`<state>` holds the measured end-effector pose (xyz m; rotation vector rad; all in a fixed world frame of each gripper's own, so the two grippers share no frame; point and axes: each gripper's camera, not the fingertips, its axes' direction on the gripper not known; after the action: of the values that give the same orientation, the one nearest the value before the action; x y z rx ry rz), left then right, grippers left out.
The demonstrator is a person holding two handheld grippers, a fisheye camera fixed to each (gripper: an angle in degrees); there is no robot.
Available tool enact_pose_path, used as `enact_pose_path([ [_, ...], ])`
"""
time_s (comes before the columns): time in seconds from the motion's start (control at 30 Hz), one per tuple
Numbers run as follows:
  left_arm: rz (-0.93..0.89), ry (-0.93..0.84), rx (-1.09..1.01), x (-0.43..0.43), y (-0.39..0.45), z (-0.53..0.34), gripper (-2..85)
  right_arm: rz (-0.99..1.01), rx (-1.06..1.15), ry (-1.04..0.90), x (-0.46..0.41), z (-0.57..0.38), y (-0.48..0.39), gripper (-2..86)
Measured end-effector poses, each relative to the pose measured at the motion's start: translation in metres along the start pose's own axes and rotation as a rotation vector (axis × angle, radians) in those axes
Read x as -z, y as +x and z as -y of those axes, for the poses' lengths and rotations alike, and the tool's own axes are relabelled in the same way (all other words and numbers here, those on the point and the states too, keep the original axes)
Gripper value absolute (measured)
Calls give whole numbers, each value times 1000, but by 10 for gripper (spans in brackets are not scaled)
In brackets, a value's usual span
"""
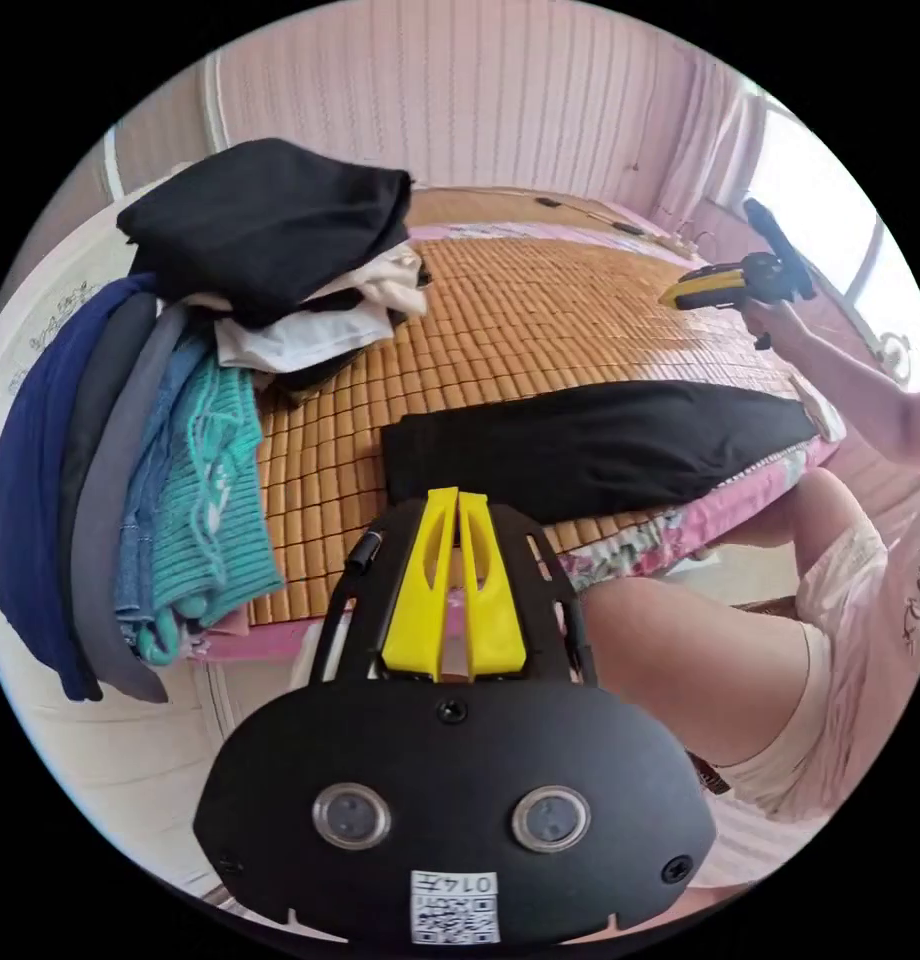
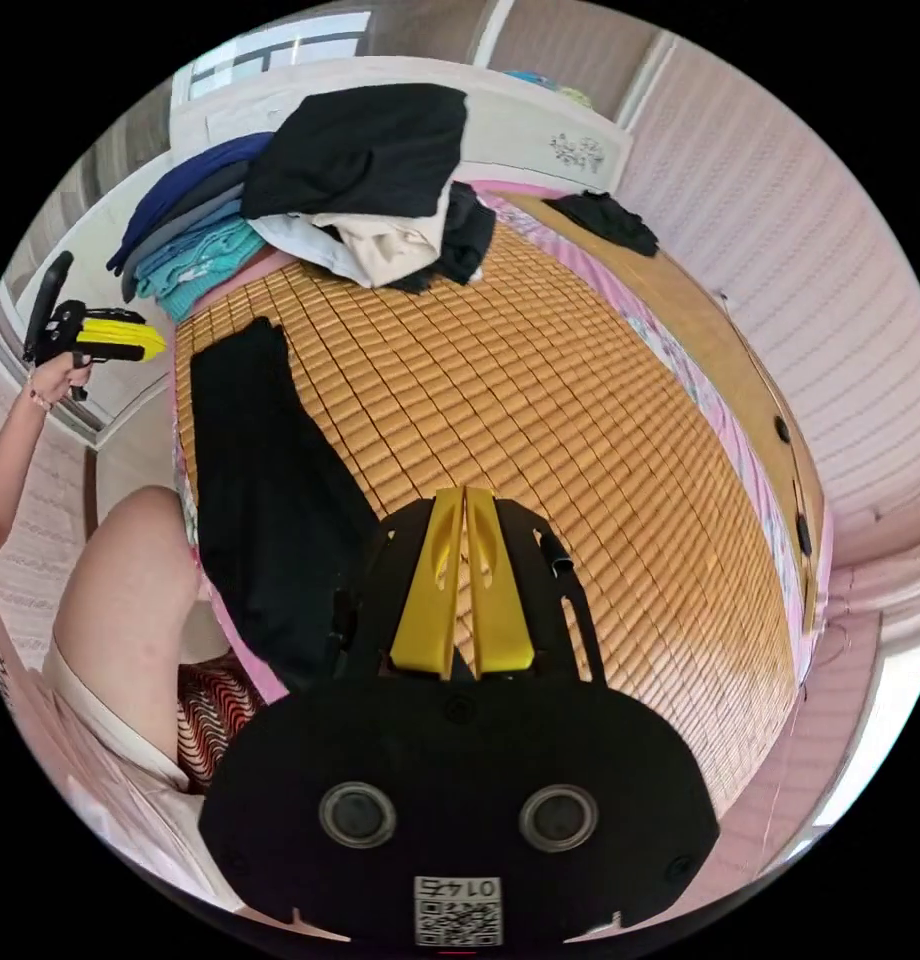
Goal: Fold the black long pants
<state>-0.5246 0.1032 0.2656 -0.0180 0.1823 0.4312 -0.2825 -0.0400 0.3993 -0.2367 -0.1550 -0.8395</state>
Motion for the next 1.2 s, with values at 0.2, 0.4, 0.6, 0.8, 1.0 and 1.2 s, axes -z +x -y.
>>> enact_pose_path([
  [0.2,-383,-16,-145,-67,186,56,-10,48,-140,-241,-22,-113,-1,-5],
  [0.4,-259,-159,-226,-136,288,100,-10,151,-80,-173,-39,-54,-23,-9],
  [0.6,-162,-203,-245,-155,324,104,-10,68,41,-272,-67,-4,-45,-5],
  [0.8,-157,-210,-289,-156,347,111,-10,163,165,-438,-73,25,-37,-4],
  [1.0,-80,-201,-401,-155,382,115,-10,-6,440,-483,-72,24,-71,-8],
  [1.2,-56,-204,-419,-156,405,122,-10,-2,483,-507,-68,13,-70,-9],
])
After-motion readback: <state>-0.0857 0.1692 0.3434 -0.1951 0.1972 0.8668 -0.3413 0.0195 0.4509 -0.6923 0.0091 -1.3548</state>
